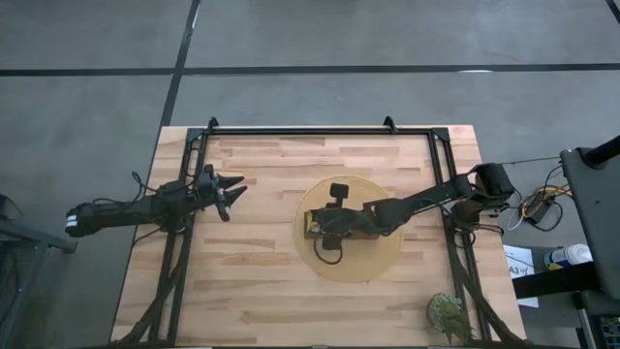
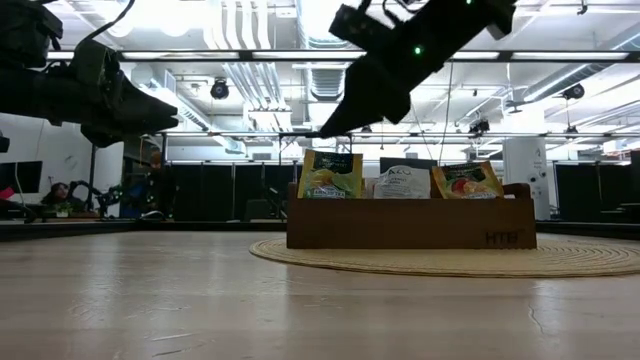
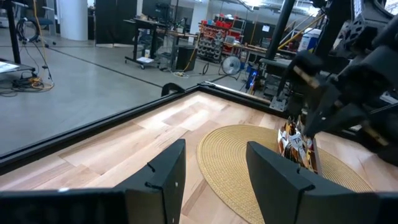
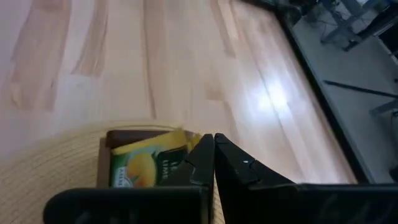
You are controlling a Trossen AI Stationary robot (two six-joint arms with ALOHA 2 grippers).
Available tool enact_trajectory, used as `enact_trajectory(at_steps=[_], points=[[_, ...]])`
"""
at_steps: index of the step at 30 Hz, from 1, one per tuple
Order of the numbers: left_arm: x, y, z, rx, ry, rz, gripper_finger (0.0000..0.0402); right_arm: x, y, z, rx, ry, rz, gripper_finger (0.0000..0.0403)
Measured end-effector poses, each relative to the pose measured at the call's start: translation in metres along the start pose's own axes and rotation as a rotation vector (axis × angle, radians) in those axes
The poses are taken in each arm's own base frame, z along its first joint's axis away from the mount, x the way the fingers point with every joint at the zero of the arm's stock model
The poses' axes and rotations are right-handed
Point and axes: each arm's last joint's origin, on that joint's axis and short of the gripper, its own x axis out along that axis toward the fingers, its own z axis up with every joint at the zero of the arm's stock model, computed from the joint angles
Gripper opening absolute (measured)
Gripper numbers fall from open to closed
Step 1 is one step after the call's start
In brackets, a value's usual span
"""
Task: Pick & Place Tea
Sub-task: Adjust the tea bags
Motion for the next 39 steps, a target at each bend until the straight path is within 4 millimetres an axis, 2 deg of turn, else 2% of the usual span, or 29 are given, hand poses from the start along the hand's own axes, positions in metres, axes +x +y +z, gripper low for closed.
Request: enact_trajectory(at_steps=[8,12,25,33,39], points=[[0.0,0.0,0.0,0.0,0.001,0.0,0.0163,0.001,0.003,-0.007,-0.009,0.037,0.036,0.0008],[0.0,0.0,0.0,0.0,0.001,0.0,0.0163,0.0,0.006,-0.007,-0.034,0.029,0.123,0.0008],[0.0,0.0,0.0,0.0,0.001,0.0,0.0163,0.0,0.005,-0.007,-0.037,0.033,0.075,0.0008],[0.0,0.0,0.0,0.001,0.001,0.0,0.0163,-0.009,0.001,0.003,-0.026,-0.009,0.047,0.0008],[0.0,0.0,0.0,0.0,0.001,0.0,0.0163,0.002,0.009,-0.007,-0.026,0.03,0.103,0.0008]])
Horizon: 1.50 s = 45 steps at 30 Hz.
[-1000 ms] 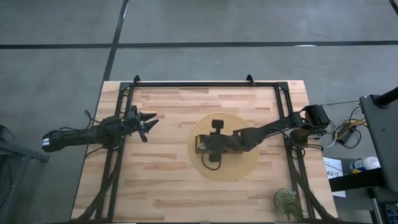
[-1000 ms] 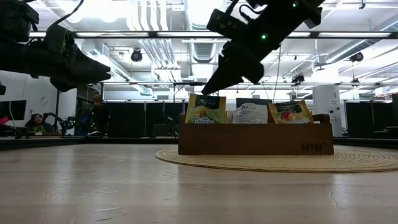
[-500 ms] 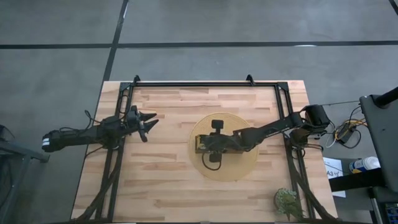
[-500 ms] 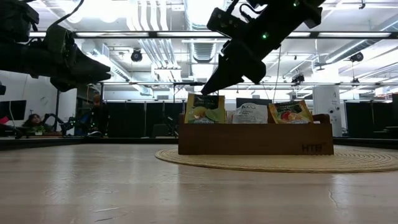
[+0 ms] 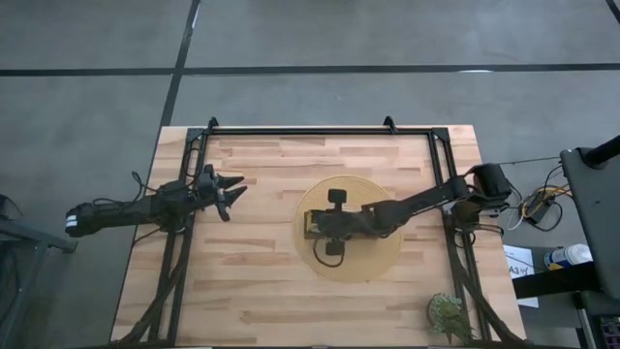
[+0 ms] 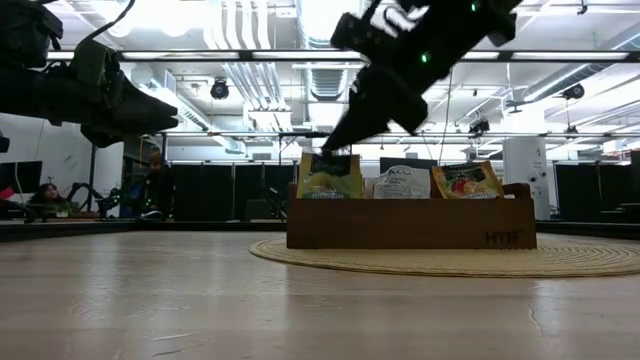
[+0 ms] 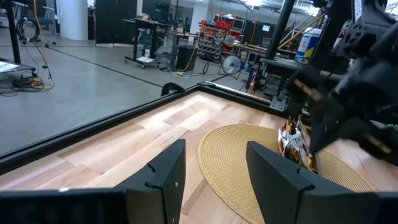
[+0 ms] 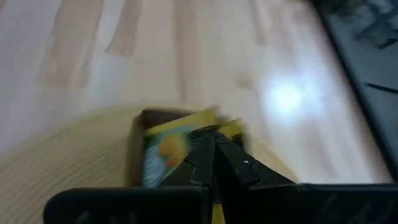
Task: Pick & Place Tea
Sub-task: Adjust the tea bags
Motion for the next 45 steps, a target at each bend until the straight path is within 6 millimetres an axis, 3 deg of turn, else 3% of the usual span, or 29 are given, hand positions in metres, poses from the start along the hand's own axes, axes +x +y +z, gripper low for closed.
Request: enact_trajectory(at_steps=[8,15,22,27,38,45], points=[[0.0,0.0,0.0,0.0,0.0,0.0,0.0163,0.009,0.005,-0.006,-0.029,0.033,0.011,0.0008],[0.0,0.0,0.0,0.001,0.001,0.0,0.0163,-0.02,-0.005,0.012,0.005,-0.059,0.004,0.0008],[0.0,0.0,0.0,0.0,0.001,0.0,0.0163,-0.036,0.003,0.018,0.002,-0.101,0.117,0.0008],[0.0,0.0,0.0,0.0,0.0,0.0,0.0163,-0.022,0.011,0.009,-0.029,-0.057,0.166,0.0008],[0.0,0.0,0.0,0.0,0.001,0.0,0.0163,0.031,0.016,-0.02,-0.026,0.106,0.119,0.0008],[0.0,0.0,0.0,0.001,0.002,0.0,0.0163,0.037,0.018,-0.014,-0.022,0.126,0.143,0.0008]])
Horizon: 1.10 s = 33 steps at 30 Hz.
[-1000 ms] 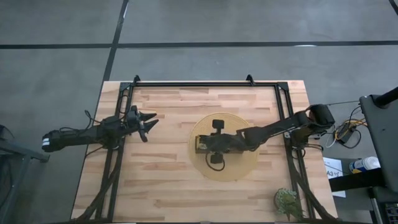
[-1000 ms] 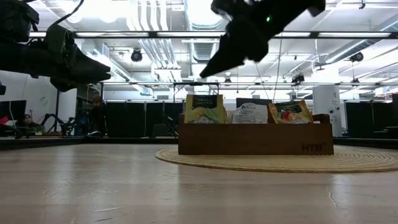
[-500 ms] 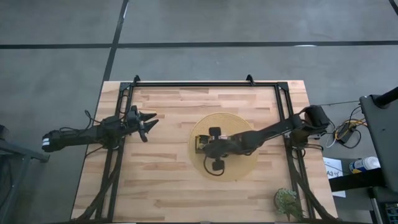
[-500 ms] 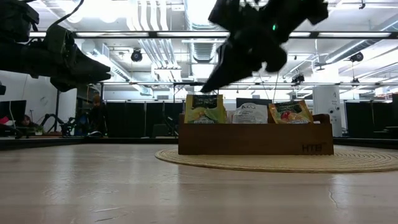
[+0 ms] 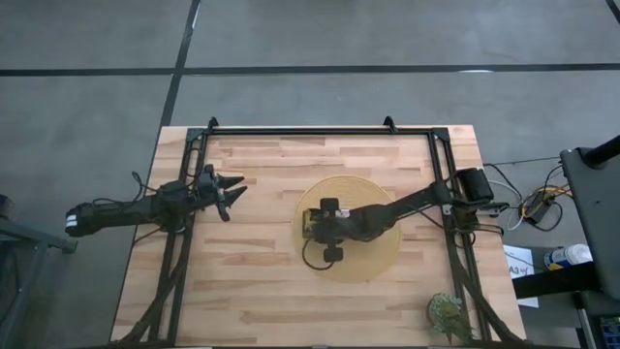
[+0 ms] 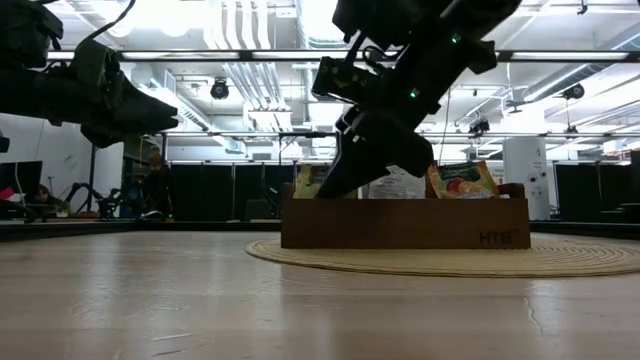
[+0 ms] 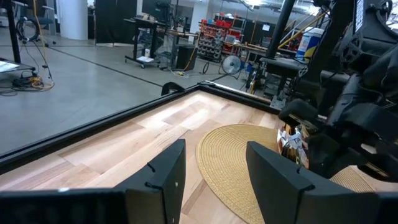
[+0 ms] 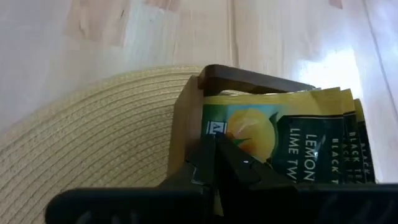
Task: Pick & Place Tea
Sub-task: Adjust the tea bags, then return to Home Position
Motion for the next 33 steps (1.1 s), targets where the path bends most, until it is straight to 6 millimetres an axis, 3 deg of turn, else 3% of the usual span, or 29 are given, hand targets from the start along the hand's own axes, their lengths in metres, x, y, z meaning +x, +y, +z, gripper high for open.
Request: enact_trajectory(at_steps=[19,27,33], points=[[0.0,0.0,0.0,0.001,0.005,0.001,0.0163,-0.059,0.008,0.03,-0.006,-0.106,0.044,0.0008],[0.0,0.0,0.0,0.001,0.005,0.001,0.0163,-0.062,0.006,0.033,0.028,-0.121,0.042,0.0008],[0.0,0.0,0.0,0.001,0.004,0.002,0.0163,-0.063,0.004,0.02,-0.022,-0.04,0.006,0.0008]])
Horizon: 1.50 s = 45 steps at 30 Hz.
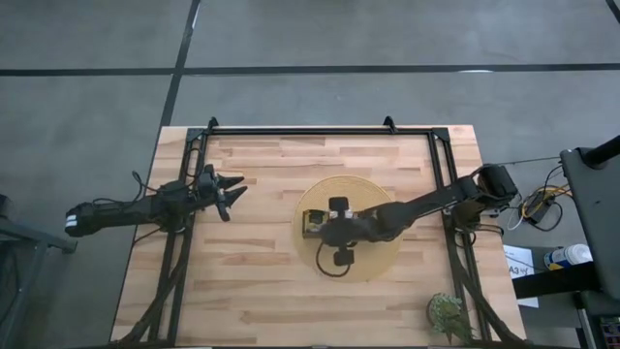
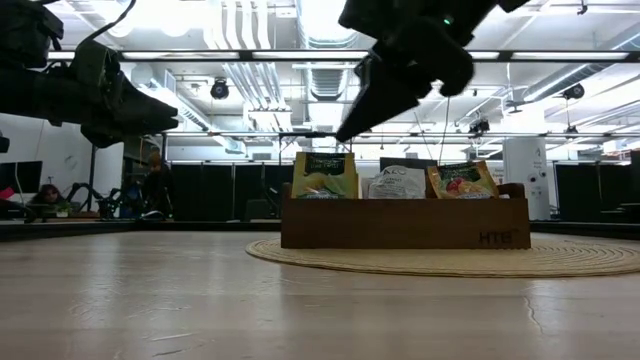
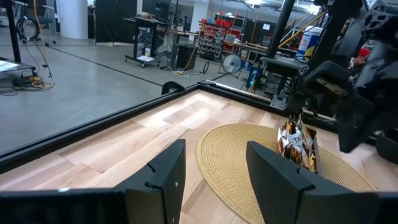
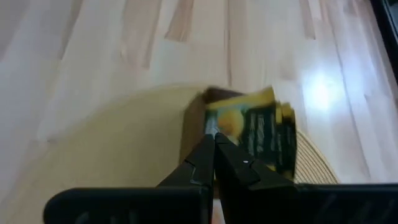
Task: Pick & Place Tea
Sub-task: Return to Home Position
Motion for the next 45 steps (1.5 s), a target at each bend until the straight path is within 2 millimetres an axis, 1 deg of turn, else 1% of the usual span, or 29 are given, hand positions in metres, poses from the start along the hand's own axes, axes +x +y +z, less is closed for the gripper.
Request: enact_trajectory(at_steps=[4,7,9,12,14,17,21,24,28,31,34,37,39,42,44,45], points=[[0.0,0.0,0.0,0.0,0.0,0.0,0.0163,-0.015,-0.01,-0.013,0.007,-0.051,-0.011,0.0008],[0.0,0.0,0.0,0.0,0.0,0.0,0.0163,-0.036,-0.023,-0.026,0.057,-0.173,0.001,0.0009],[0.0,0.0,0.0,0.0,0.0,-0.001,0.0163,-0.05,-0.032,-0.04,0.07,-0.291,0.071,0.0009],[0.0,0.0,0.0,0.0,0.0,-0.001,0.0163,-0.069,-0.047,-0.063,0.092,-0.528,0.221,0.0008],[0.0,0.0,0.0,0.0,0.0,-0.001,0.0163,-0.08,-0.056,-0.08,0.116,-0.637,0.272,0.0008],[0.0,0.0,0.0,0.0,0.0,-0.001,0.0163,-0.094,-0.067,-0.106,0.181,-0.681,0.24,0.0008],[0.0,0.0,0.0,0.0,0.0,0.0,0.0163,-0.115,-0.079,-0.134,0.275,-0.763,0.176,0.0008],[0.0,0.0,0.0,0.0,0.0,0.0,0.0163,-0.129,-0.081,-0.153,0.315,-0.834,0.148,0.0009],[0.0,0.0,0.0,0.0,0.0,0.0,0.0163,-0.143,-0.077,-0.174,0.326,-0.938,0.101,0.0009],[0.0,0.0,0.0,0.0,0.0,-0.001,0.0163,-0.151,-0.077,-0.186,0.398,-0.94,0.014,0.0008],[0.0,0.0,0.0,0.0,0.0,-0.001,0.0163,-0.157,-0.076,-0.198,0.462,-0.891,-0.073,0.0009],[0.0,0.0,0.0,0.0,0.0,-0.001,0.0163,-0.165,-0.075,-0.205,0.451,-0.909,-0.088,0.0008],[0.0,0.0,0.0,-0.001,-0.001,-0.001,0.0163,-0.17,-0.074,-0.209,0.427,-0.966,-0.082,0.0009],[0.0,0.0,0.0,0.0,-0.001,-0.001,0.0163,-0.168,-0.072,-0.212,0.414,-0.981,-0.091,0.0009],[0.0,0.0,0.0,0.0,0.0,-0.001,0.0163,-0.164,-0.072,-0.213,0.414,-0.962,-0.091,0.0008],[0.0,0.0,0.0,0.0,0.001,0.0,0.0163,-0.163,-0.072,-0.212,0.417,-0.991,-0.093,0.0008]])
